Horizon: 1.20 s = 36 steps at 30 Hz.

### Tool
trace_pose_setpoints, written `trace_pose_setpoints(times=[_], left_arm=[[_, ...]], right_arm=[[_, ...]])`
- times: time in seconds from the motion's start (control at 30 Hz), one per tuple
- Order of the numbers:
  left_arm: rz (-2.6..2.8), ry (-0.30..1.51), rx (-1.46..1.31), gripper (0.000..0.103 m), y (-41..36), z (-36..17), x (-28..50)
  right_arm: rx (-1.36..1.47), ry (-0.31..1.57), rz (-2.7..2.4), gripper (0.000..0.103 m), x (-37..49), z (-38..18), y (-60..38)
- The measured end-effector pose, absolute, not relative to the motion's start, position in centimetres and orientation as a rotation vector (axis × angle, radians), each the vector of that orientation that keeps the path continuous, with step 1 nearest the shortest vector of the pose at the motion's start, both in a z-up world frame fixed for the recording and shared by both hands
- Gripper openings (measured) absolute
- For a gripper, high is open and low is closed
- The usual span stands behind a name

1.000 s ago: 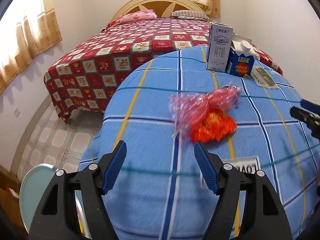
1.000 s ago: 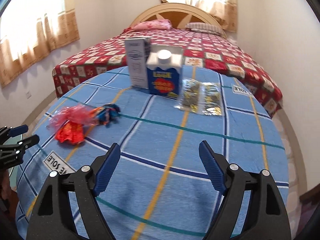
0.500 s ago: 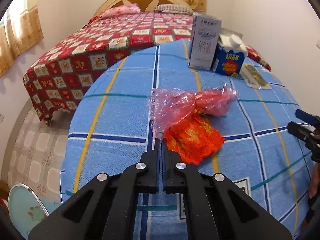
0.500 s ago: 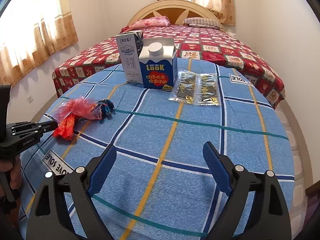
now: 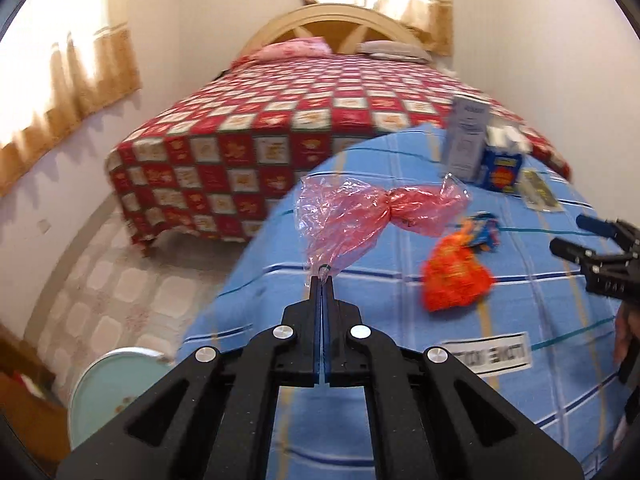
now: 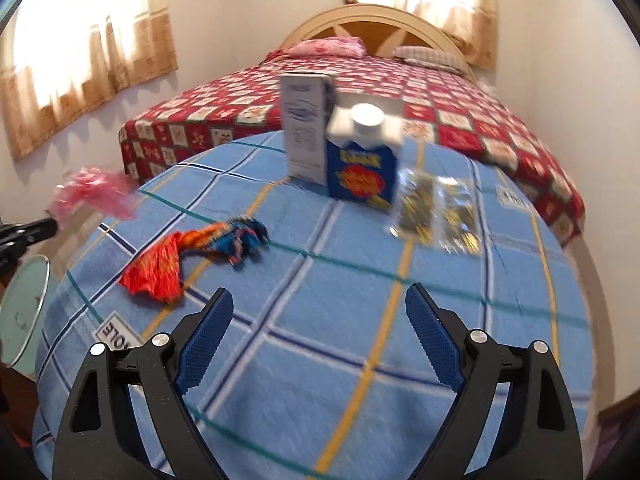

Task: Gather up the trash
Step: 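Grasp the red-orange-blue cloth with the right gripper while the left gripper holds the pink bag, then carry the pink bag and red cloth over the blue bin with both grippers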

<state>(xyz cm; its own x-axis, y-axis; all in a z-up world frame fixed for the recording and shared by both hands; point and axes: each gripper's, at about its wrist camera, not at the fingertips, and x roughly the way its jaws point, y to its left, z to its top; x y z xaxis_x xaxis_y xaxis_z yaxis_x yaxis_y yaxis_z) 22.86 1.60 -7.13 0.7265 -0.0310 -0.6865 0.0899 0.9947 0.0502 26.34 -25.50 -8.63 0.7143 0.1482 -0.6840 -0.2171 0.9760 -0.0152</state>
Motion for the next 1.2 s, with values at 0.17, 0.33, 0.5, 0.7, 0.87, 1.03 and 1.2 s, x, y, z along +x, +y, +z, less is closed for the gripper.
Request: trace_pose_setpoints(times=[0.17, 0.33, 0.5, 0.7, 0.87, 1.03, 1.2], left_arm=[[-0.025, 0.792, 0.037, 0.0, 3.9, -8.5, 22.6], [-0.024, 0.813, 0.026, 0.0, 4.6, -9.5, 22.4], [-0.033, 0.826, 0.027, 0.0, 4.5, -10.0, 22.1], [-0.038, 0.825, 0.026, 0.0, 4.5, -9.8, 21.4], [-0.041, 0.807, 0.032, 0.0, 4.7, -9.0, 20.1], [-0.025, 0.786, 0.051, 0.0, 5.3, -8.0, 18.3], [-0.005, 0.771, 0.059, 0.0, 6.0, -7.4, 16.3]], right_arm=[[-0.145, 0.751, 0.256, 0.085, 29.9, -9.3, -22.7], [-0.195, 0.827, 0.341, 0.078, 32.6, -11.1, -20.3], [-0.201, 0.89, 0.408, 0.041, 33.2, -12.0, -19.5], [-0.205, 0.885, 0.431, 0.015, 31.0, -12.0, -18.8], [-0.15, 0.865, 0.431, 0.013, 28.1, -11.6, -19.5], [-0.063, 0.863, 0.417, 0.013, 26.1, -10.5, -21.0], [-0.013, 0.845, 0.392, 0.013, 23.7, -9.5, -21.5]])
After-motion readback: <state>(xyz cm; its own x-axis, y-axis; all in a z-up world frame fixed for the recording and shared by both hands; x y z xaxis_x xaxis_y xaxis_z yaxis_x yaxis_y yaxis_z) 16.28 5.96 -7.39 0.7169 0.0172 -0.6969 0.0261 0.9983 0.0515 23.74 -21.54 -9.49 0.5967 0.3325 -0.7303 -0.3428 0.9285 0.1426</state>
